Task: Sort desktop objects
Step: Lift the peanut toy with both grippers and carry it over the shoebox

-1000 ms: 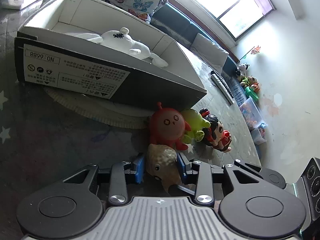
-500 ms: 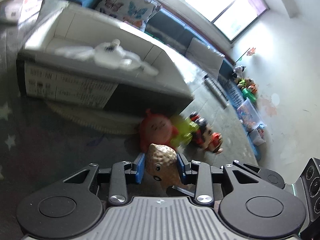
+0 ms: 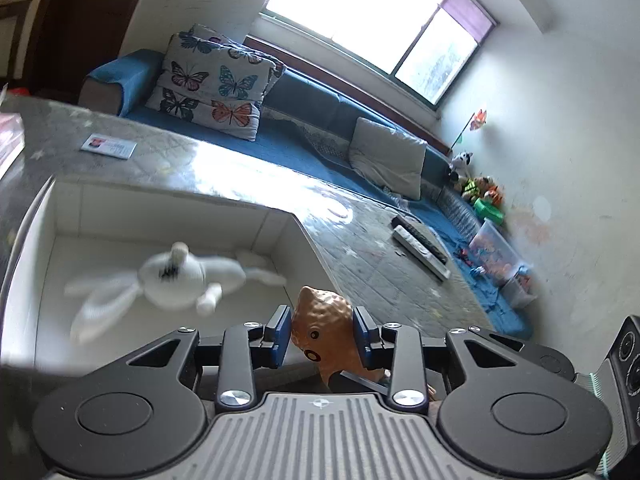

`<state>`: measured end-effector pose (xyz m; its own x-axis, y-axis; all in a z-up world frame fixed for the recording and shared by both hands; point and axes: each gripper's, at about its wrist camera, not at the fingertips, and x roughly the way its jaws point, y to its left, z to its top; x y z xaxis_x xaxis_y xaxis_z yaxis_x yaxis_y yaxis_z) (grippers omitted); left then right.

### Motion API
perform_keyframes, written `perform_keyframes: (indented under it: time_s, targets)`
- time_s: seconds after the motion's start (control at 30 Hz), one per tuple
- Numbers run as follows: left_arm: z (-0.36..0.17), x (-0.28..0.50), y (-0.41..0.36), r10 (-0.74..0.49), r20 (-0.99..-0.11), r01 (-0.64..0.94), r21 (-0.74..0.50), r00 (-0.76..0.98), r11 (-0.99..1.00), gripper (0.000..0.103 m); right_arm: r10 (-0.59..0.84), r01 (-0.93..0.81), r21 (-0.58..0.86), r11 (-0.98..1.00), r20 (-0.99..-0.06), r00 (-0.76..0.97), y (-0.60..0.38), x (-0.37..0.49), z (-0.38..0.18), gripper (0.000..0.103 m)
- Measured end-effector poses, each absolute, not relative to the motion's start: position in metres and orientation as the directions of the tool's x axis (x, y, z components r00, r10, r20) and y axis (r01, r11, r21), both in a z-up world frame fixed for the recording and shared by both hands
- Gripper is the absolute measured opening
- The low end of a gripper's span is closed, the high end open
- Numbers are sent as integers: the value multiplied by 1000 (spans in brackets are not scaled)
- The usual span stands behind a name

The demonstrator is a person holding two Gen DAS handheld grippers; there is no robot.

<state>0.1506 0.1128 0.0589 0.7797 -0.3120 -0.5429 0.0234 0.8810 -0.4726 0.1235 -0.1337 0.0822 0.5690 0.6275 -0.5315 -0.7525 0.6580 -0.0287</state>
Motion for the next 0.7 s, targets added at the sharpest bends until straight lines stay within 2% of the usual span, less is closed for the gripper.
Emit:
perform_keyframes:
  time_s: [0.33,0.7]
  targets:
    - [22,229,134,-328,-633,13,-449,701,894,36,569,-690,59,721,-618,542,-107,200,52,44]
    - [-1,246,136,-307,-677,-15,-425,669,905,34,457,-667,-21,745,-712,533,-75,218,24,44]
